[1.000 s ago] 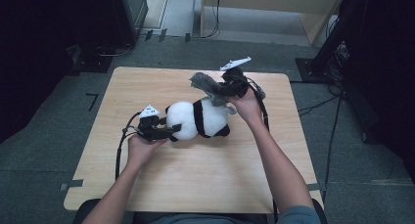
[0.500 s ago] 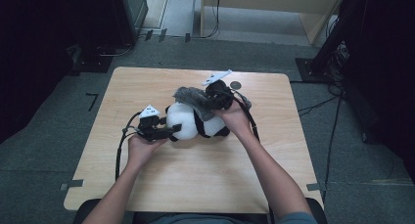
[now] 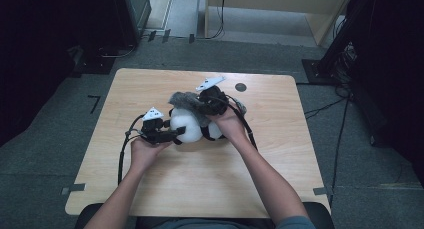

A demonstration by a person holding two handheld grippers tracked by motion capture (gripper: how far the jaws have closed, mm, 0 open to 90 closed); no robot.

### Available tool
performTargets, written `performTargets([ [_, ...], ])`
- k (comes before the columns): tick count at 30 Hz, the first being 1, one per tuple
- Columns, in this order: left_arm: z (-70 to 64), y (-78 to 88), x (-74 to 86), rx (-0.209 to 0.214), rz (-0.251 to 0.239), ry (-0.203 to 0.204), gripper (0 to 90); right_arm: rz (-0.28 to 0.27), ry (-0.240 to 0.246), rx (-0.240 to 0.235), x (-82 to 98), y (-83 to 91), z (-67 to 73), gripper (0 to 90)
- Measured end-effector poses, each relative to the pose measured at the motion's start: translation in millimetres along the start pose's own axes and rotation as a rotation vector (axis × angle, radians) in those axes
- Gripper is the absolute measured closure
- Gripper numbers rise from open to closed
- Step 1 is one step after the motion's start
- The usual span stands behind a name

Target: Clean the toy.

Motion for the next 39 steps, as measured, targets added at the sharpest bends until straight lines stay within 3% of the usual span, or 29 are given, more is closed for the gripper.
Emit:
performTargets([
  [2,0.1,0.1,0.0,-0.001,0.001,-0.001,37.3,0.000,0.004,-0.011,-6.1,-3.3,7.7,77.2],
  [5,-0.1,0.3,0.3,0.000,0.006,0.007,37.1,0.031,0.027,0.008,-9.4,-13.9,15.8,76.9],
  [10,0.3,0.0,1.5,0.000,0.001,0.017,36.8,0.039,0.024,0.005,-5.5,-22.8,17.3,77.0],
  [15,-0.5,-0.4,1.4,0.000,-0.003,0.007,36.5,0.051,0.007,0.015,1.1,-18.2,6.6,77.3],
  [27,1.8,-1.7,2.2,0.030,-0.025,-0.009,24.4,0.041,-0.027,0.085,13.6,18.7,-23.0,77.9],
  [39,2.7,-1.2,1.0,0.042,-0.017,-0.017,22.8,0.024,-0.073,0.136,35.7,48.5,-55.1,77.3],
])
Point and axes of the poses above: each handheld gripper's, and its own axes: y roughly backward along the jaws, x roughly out of its underside, z roughly to its left, the point moved 3 cm from there along -y, roughly forward along the jaws, and after that the axes turned 9 degrees about z, right-handed, at the moved point
